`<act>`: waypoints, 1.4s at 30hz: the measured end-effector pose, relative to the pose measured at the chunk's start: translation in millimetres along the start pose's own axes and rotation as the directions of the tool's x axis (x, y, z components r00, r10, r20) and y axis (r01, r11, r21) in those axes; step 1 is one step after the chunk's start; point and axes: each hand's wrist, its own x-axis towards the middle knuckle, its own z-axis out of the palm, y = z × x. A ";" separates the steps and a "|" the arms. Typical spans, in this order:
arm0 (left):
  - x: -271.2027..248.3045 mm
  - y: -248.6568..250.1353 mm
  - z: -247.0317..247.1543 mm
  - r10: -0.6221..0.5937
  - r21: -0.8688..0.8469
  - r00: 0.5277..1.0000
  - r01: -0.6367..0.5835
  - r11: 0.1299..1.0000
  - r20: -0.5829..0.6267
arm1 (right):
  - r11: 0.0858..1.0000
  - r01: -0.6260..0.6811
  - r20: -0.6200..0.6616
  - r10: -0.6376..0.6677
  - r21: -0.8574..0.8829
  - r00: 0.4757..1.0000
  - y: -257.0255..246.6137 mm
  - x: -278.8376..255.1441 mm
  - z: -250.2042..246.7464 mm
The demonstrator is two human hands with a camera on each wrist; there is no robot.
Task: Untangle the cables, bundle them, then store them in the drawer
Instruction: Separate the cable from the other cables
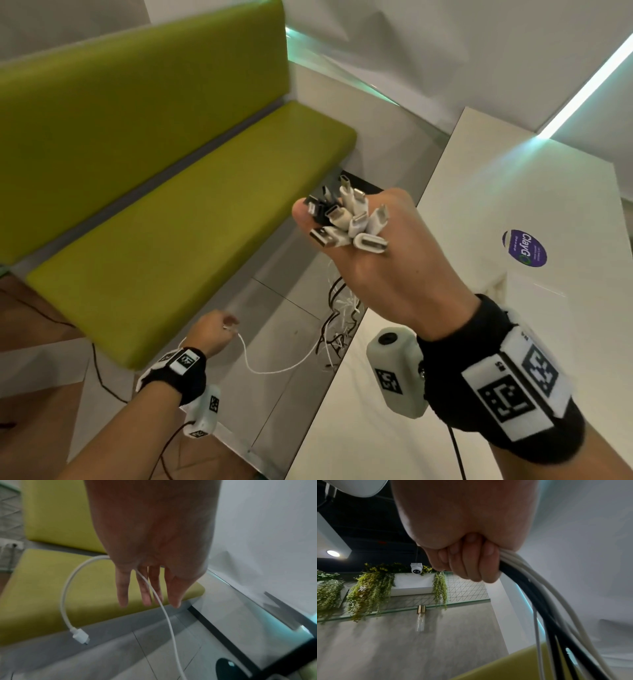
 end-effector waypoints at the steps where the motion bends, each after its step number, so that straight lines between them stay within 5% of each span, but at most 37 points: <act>1: 1.2 1.0 -1.1 -0.007 -0.054 1.000 0.008 0.999 0.021 | 1.000 -0.007 -0.003 0.007 -0.001 1.000 0.8 0.0 0.0; 5: -5.4 18.8 -5.6 0.051 -0.199 0.995 -0.034 0.979 0.081 | 0.999 -0.046 0.004 0.046 -0.011 0.999 3.4 0.1 7.1; 8: -19.8 52.6 -17.7 0.316 -0.272 0.946 -0.286 0.919 0.070 | 0.998 -0.070 -0.025 0.070 -0.008 0.997 3.8 -1.2 16.4; 11: -57.9 105.5 -37.1 0.573 -0.481 0.807 -0.448 0.753 0.145 | 0.997 -0.070 -0.112 0.073 0.029 0.991 1.2 -3.8 23.1; 14: -105.3 159.9 -55.6 0.785 -0.605 0.608 -0.581 0.545 0.123 | 0.992 -0.105 -0.166 0.116 0.074 0.979 -3.1 -11.8 28.6; 16: -128.9 185.3 -60.3 0.839 -0.590 0.538 -0.655 0.472 0.073 | 0.970 -0.185 -0.181 0.212 0.156 0.960 -6.1 -18.0 32.5; 20: -154.9 209.1 -37.3 0.836 -0.487 0.527 -0.776 0.401 -0.151 | 0.889 -0.330 -0.163 0.394 0.316 0.905 -15.3 -29.4 36.4; 24: -151.8 192.1 6.4 0.809 -0.354 0.547 -0.816 0.458 -0.216 | 0.814 -0.397 -0.062 0.464 0.424 0.884 -12.4 -54.8 40.0; 30: -136.7 187.8 34.4 0.891 -0.114 0.437 -0.898 0.425 -0.126 | 0.578 -0.482 -0.016 0.651 0.659 0.759 13.8 -114.0 20.8; 35: -144.2 205.0 71.8 0.895 -0.073 0.444 -0.892 0.446 0.040 | 0.448 -0.401 -0.064 0.726 0.799 0.684 27.4 -182.6 -20.9; 42: -192.0 232.2 141.6 0.856 0.198 0.426 -0.903 0.382 0.293 | 0.523 -0.351 -0.230 0.754 0.777 0.616 34.6 -312.4 -49.5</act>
